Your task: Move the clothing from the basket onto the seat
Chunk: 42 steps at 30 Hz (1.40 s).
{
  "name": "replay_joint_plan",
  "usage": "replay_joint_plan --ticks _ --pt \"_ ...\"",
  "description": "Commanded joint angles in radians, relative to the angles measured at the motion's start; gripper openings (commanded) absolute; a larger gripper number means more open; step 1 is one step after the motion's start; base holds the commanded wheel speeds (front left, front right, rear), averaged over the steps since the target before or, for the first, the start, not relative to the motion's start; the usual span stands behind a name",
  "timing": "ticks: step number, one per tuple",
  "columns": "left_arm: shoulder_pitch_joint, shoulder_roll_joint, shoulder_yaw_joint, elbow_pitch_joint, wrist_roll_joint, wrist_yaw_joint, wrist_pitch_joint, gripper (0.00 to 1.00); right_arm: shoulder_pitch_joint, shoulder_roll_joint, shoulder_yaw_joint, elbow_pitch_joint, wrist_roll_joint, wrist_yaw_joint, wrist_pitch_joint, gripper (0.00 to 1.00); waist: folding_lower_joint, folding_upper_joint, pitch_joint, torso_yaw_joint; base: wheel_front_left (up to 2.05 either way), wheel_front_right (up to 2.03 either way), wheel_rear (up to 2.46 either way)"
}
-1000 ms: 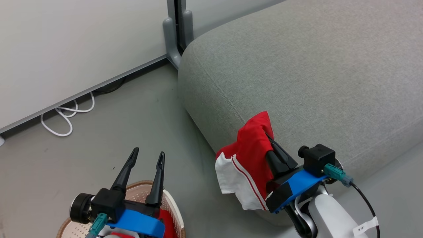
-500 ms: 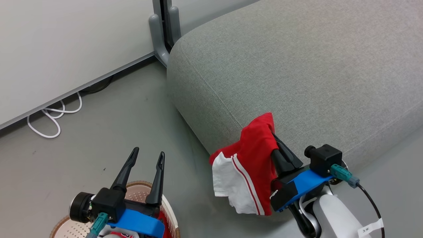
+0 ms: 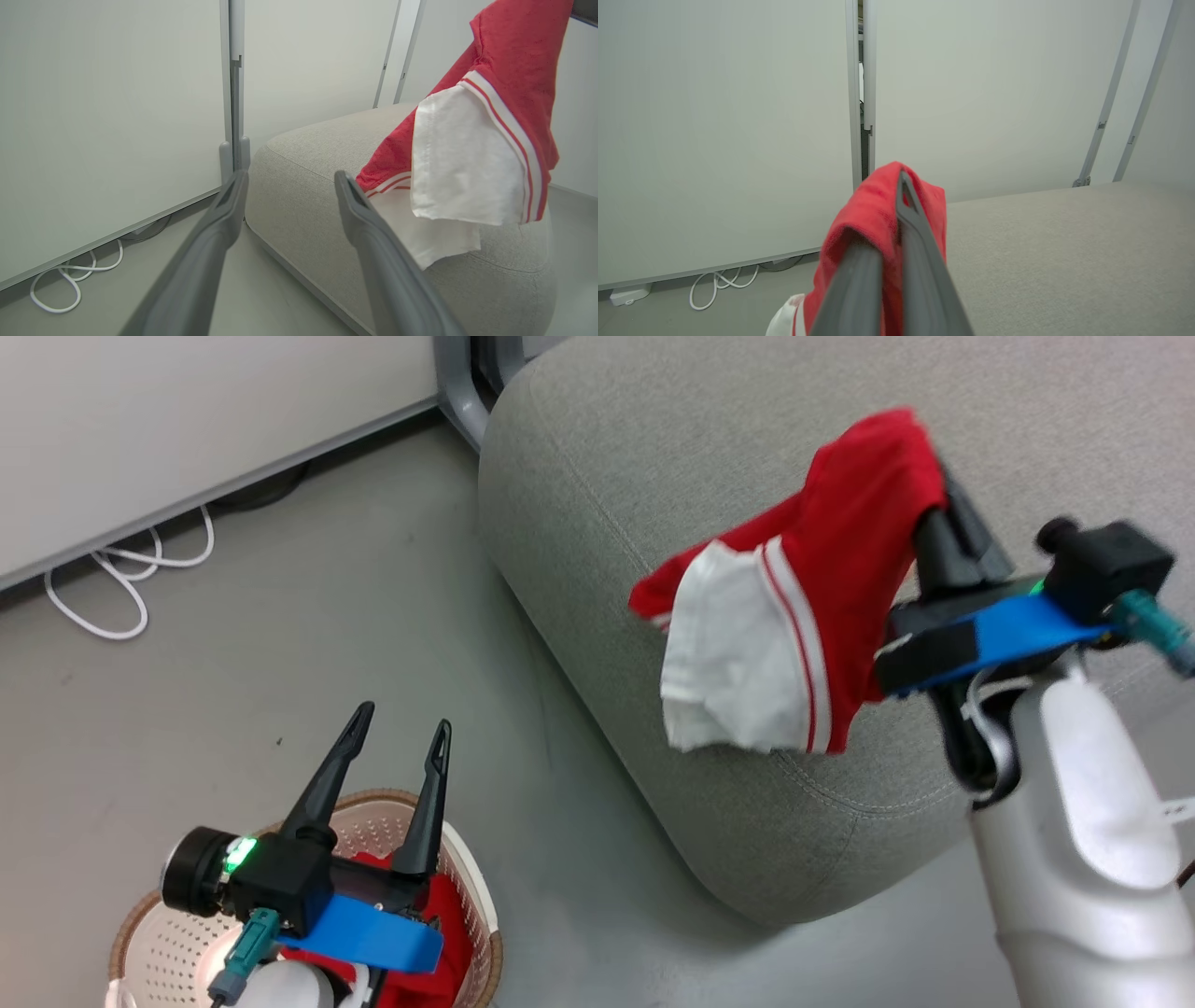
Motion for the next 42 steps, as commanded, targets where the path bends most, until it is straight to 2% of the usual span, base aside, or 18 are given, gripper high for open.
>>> replay_joint_plan --ticks 1,6,11,18,24,26,34,42 --pt "-0.023 0.015 -0.005 -0.012 0.009 -0.001 -0.004 1.0 -0.041 0.0 -0.028 -0.01 -0.008 0.0 0.01 0.0 -0.0001 0.0 0.055 0.02 0.0 0.0 0.0" --pt "-0.061 0.066 -0.018 -0.049 0.015 -0.001 -0.002 1.0 -0.201 -0.015 -0.196 -0.024 -0.075 0.0 0.049 0.0 -0.0001 0.0 0.148 0.049 0.0 0.0 0.0" --pt "-0.112 0.115 -0.042 -0.114 0.02 -0.001 0.029 1.0 -0.356 -0.086 -0.374 0.011 -0.084 0.0 0.087 0.0 -0.0001 0.0 0.254 0.091 0.0 0.0 0.0" --pt "-0.202 0.166 -0.077 -0.208 0.035 -0.001 0.065 1.0 -0.486 -0.179 -0.563 0.127 -0.112 0.0 0.062 0.0 -0.0001 0.0 0.373 0.16 0.0 0.0 0.0" --pt "-0.239 0.177 -0.103 -0.255 0.036 -0.001 0.074 1.0 -0.485 -0.218 -0.618 0.252 -0.135 0.0 0.03 0.0 -0.0001 0.0 0.433 0.199 0.0 0.0 0.0" --pt "-0.248 0.176 -0.11 -0.261 0.033 -0.001 0.073 1.0 -0.468 -0.231 -0.651 0.333 -0.133 0.0 0.026 0.0 -0.0001 0.0 0.454 0.209 0.0 0.0 0.0" --pt "-0.267 0.166 -0.13 -0.242 0.026 0.001 0.06 1.0 -0.462 -0.253 -0.706 0.519 -0.178 0.0 0.0 0.0 -0.0001 0.0 0.473 0.23 0.0 0.0 0.0" --pt "-0.283 0.168 -0.14 -0.217 0.024 0.005 0.05 1.0 -0.495 -0.26 -0.733 0.617 -0.231 0.0 -0.037 0.0 -0.0001 0.0 0.471 0.233 0.0 0.0 0.0"
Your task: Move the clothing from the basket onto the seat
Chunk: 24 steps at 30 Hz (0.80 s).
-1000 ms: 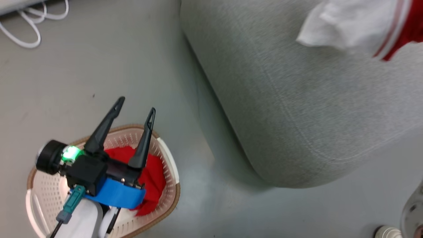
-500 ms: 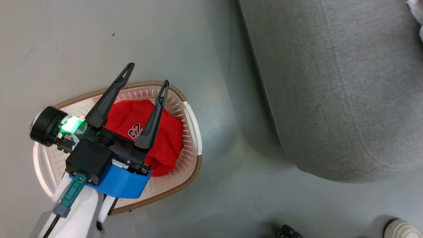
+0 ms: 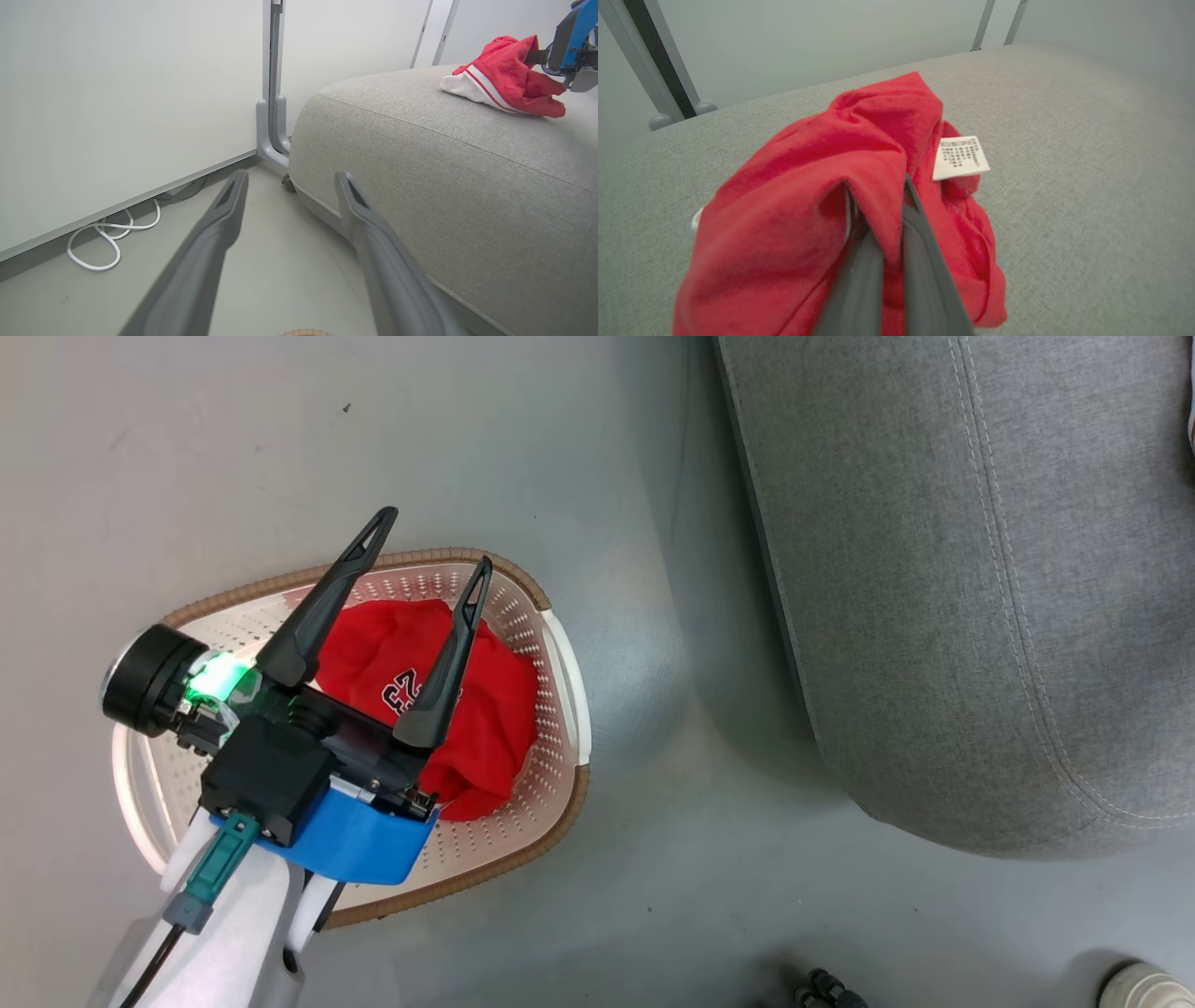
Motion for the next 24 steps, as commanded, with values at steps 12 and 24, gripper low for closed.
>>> replay_joint_plan --ticks 12,24 --pt "-0.02 -0.022 -0.017 0.059 -0.022 0.006 -0.035 1.0 -0.019 0.009 0.016 0.046 -0.072 0.0 -0.025 1.0 -0.0001 0.0001 -0.078 -0.002 0.0 0.0 0.0" --pt "0.042 -0.084 -0.02 0.162 -0.065 0.016 -0.06 1.0 0.095 0.054 0.11 0.038 -0.058 0.0 -0.046 1.0 -0.0001 0.0001 -0.253 0.008 0.0 0.0 0.0"
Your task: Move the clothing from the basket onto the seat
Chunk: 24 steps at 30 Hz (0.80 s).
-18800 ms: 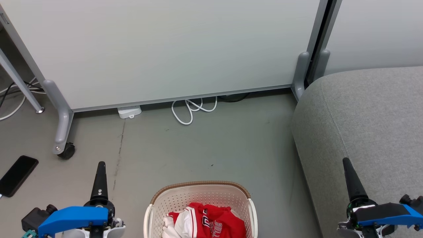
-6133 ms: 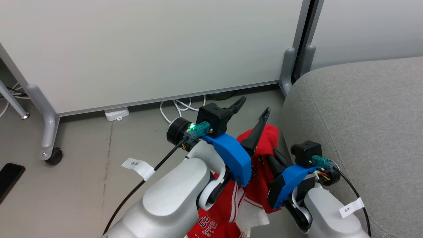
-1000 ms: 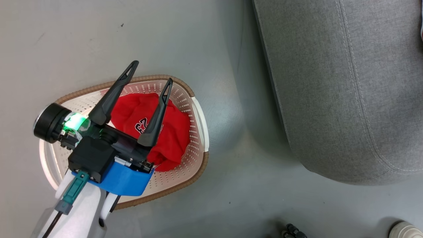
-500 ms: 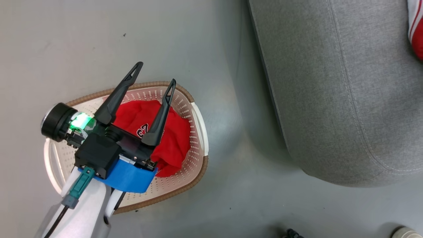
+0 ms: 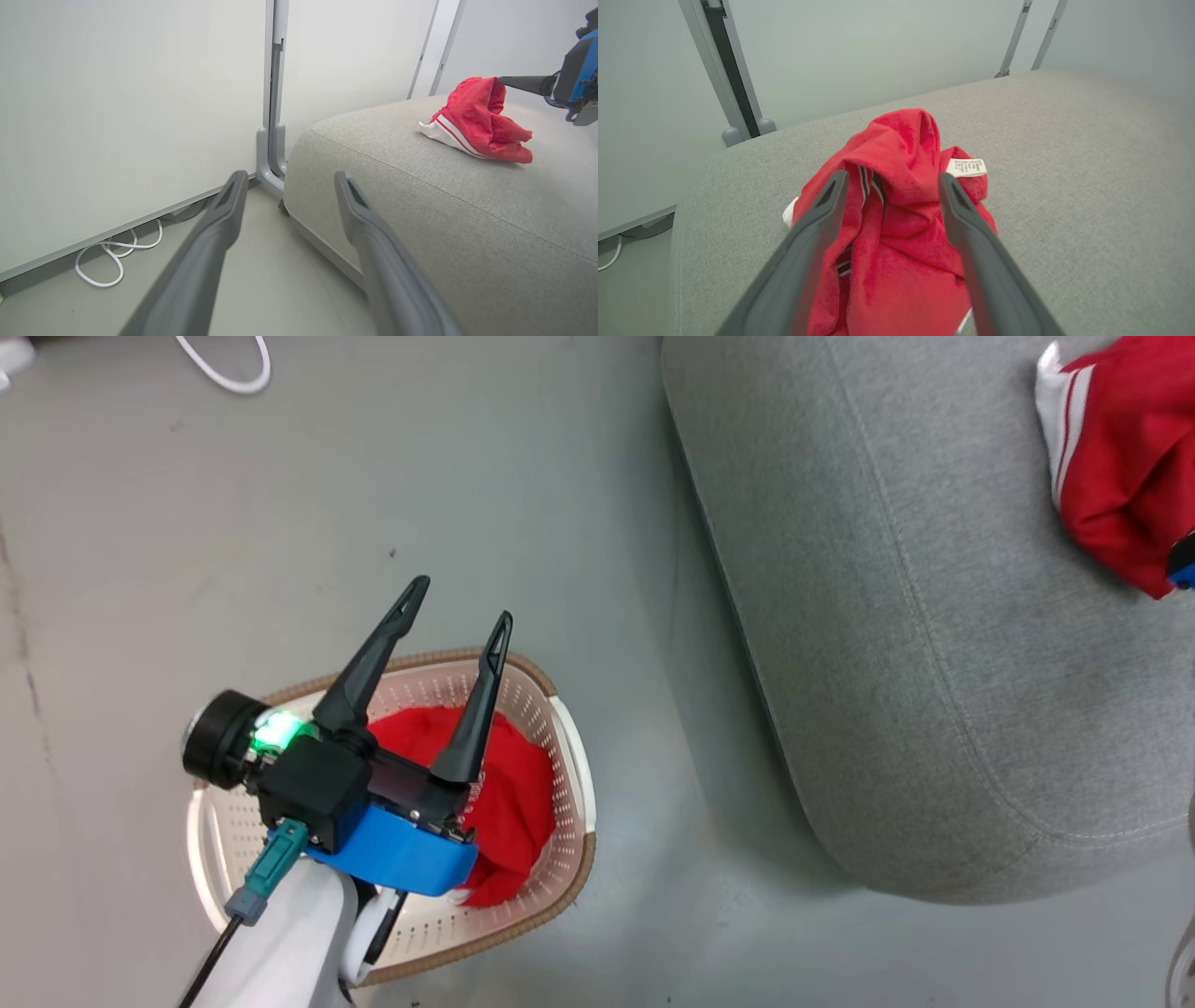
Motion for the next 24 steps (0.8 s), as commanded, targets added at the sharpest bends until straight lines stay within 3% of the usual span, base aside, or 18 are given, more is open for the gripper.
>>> replay_joint_plan --ticks 1,11,24 --pt "0.01 -0.006 0.003 0.004 -0.002 0.007 -0.005 1.0 0.02 0.003 0.003 -0.006 0.009 0.0 -0.008 1.0 0.0001 0.0 -0.051 0.006 0.0 0.0 0.0" --pt "0.122 -0.071 0.093 0.027 -0.026 0.018 -0.006 1.0 0.189 0.059 0.164 -0.095 0.104 0.0 -0.015 1.0 0.0001 0.0 -0.208 0.021 0.0 0.0 0.0" --pt "0.256 -0.143 0.232 0.077 -0.025 0.008 -0.006 1.0 0.533 0.168 0.322 -0.402 0.17 0.0 -0.015 1.0 0.0001 0.0 -0.362 0.066 0.0 0.0 0.0"
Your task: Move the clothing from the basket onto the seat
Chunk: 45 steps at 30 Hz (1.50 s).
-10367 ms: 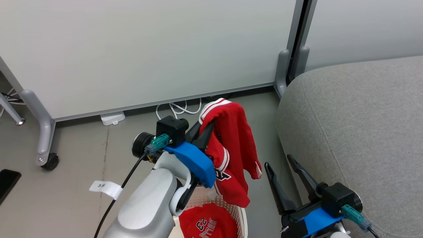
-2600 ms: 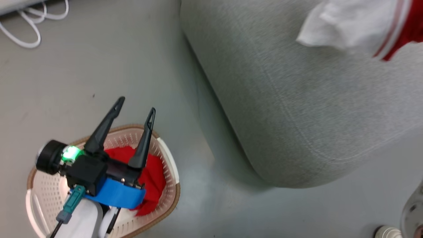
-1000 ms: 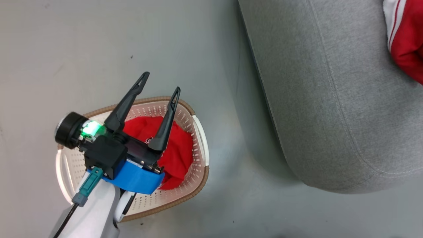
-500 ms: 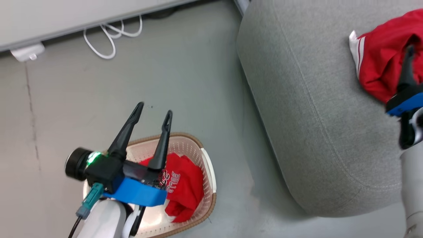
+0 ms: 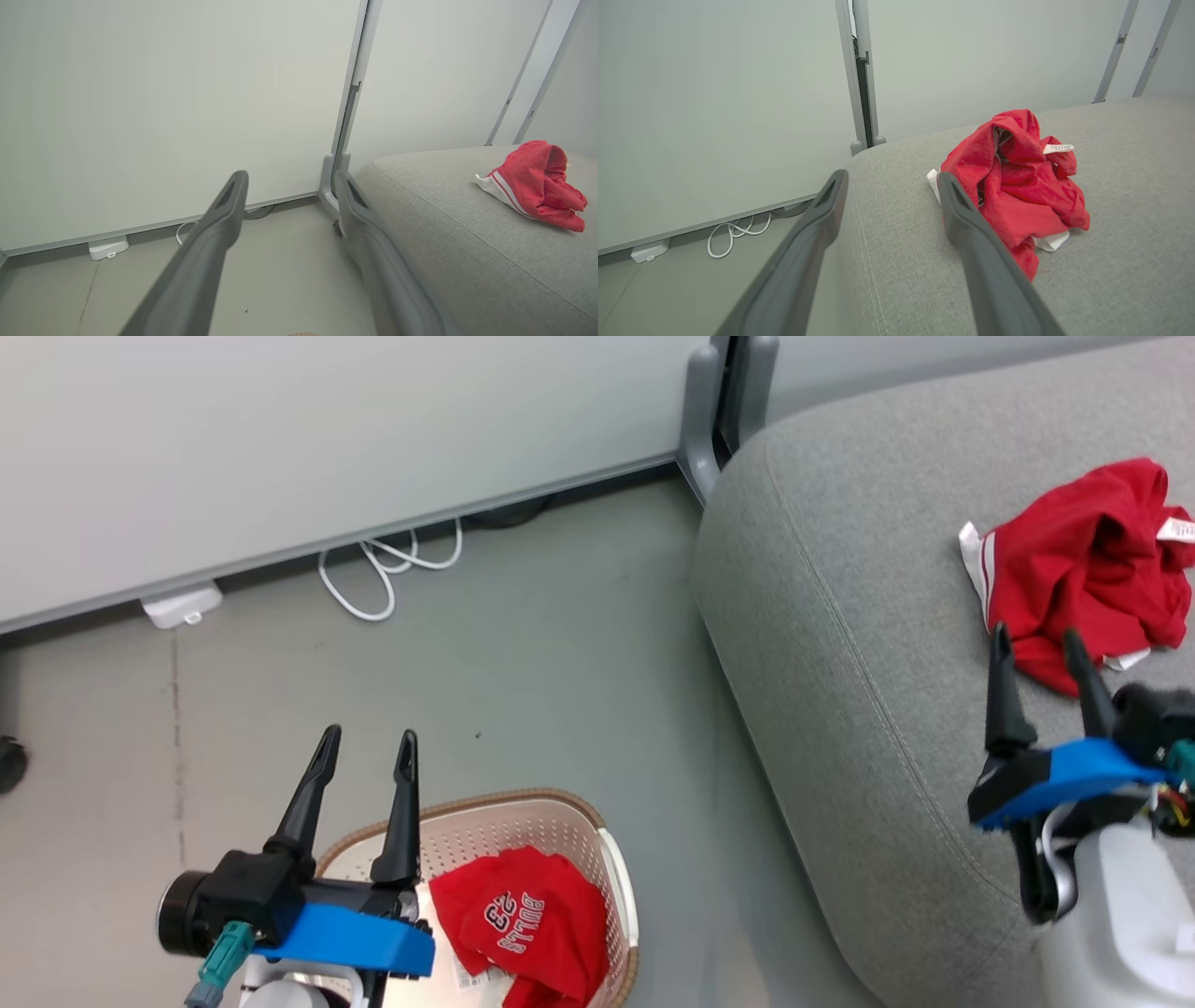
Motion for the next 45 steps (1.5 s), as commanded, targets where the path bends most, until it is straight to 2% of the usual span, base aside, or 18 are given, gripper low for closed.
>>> replay_joint_plan --ticks 1,11,18,28,45 --pt "0.01 -0.004 0.012 0.005 0.002 -0.004 -0.005 1.0 0.036 0.004 0.01 -0.021 0.007 0.0 0.002 1.0 0.0003 -0.0001 -0.028 0.02 0.0 0.0 0.0" --pt "0.069 -0.028 0.089 0.053 0.012 -0.013 -0.005 1.0 0.252 0.025 0.092 -0.223 0.033 0.0 0.042 1.0 0.0003 -0.0001 -0.103 0.095 0.0 0.0 0.0" --pt "0.088 -0.035 0.123 0.114 0.015 -0.016 -0.005 1.0 0.351 0.025 0.137 -0.317 0.071 0.0 0.08 1.0 0.0003 -0.0001 -0.145 0.146 0.0 0.0 0.0" --pt "0.102 -0.039 0.161 0.154 0.031 -0.019 -0.005 1.0 0.424 0.025 0.19 -0.37 0.111 0.0 0.107 1.0 0.0003 -0.0001 -0.17 0.188 0.0 0.0 0.0" --pt "0.101 -0.043 0.18 0.171 0.038 -0.025 -0.005 1.0 0.437 0.025 0.203 -0.395 0.121 0.0 0.118 1.0 0.0003 -0.0001 -0.167 0.199 0.0 0.0 0.0"
